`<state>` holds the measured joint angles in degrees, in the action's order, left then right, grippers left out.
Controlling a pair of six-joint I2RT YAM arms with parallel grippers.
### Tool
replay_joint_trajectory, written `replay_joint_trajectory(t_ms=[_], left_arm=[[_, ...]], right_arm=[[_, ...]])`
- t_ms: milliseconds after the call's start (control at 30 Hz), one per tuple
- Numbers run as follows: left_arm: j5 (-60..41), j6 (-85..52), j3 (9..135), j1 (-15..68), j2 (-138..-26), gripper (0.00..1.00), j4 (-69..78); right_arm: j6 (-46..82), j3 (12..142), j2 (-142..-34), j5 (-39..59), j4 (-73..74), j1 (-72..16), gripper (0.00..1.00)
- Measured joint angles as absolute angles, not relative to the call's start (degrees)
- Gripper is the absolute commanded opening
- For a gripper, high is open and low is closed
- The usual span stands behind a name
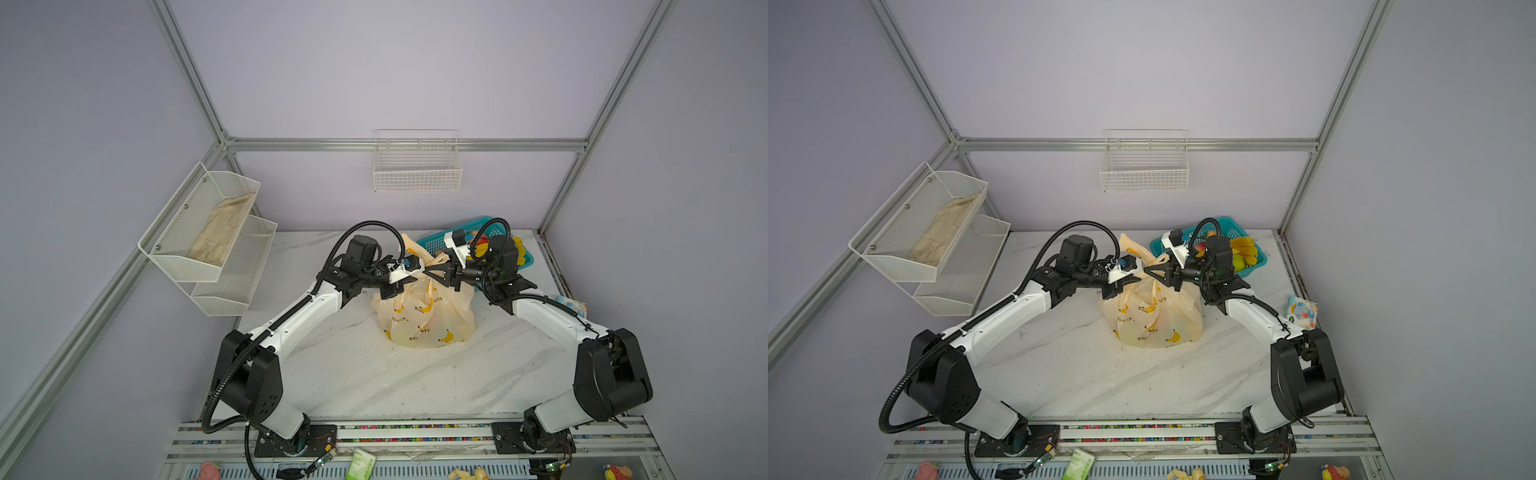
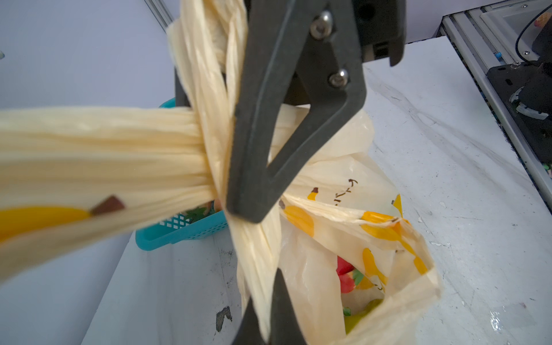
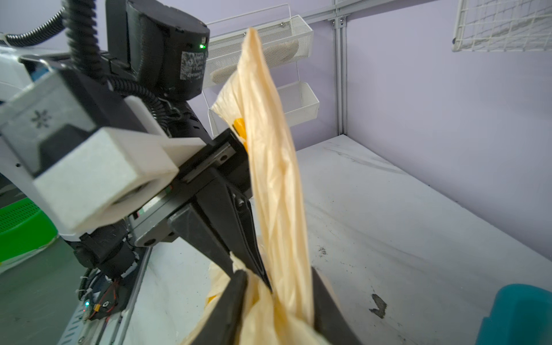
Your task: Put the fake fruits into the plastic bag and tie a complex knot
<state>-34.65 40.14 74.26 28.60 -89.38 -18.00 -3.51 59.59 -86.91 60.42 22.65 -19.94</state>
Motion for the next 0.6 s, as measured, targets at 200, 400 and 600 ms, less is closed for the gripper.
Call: replay_joint_trajectory(t_ms=[200,400,600], left_arm=[[-33.6,38.5,74.3,28.6,-89.4,0.25,-17.2],[-35.8,27.7,70.5,26.6,-85.0,0.56,-7.1],[-39.9,14.2,67.0,23.2,-79.5,0.73,4.4]], right_arm=[[-4.2,59.6,-86.9,60.1,22.0,-20.1,0.00],[-4.5,59.4,-86.9,59.2,21.6,-20.1,0.00],[-4.6,58.9,-86.2,59.2,21.2,-20.1,0.00]])
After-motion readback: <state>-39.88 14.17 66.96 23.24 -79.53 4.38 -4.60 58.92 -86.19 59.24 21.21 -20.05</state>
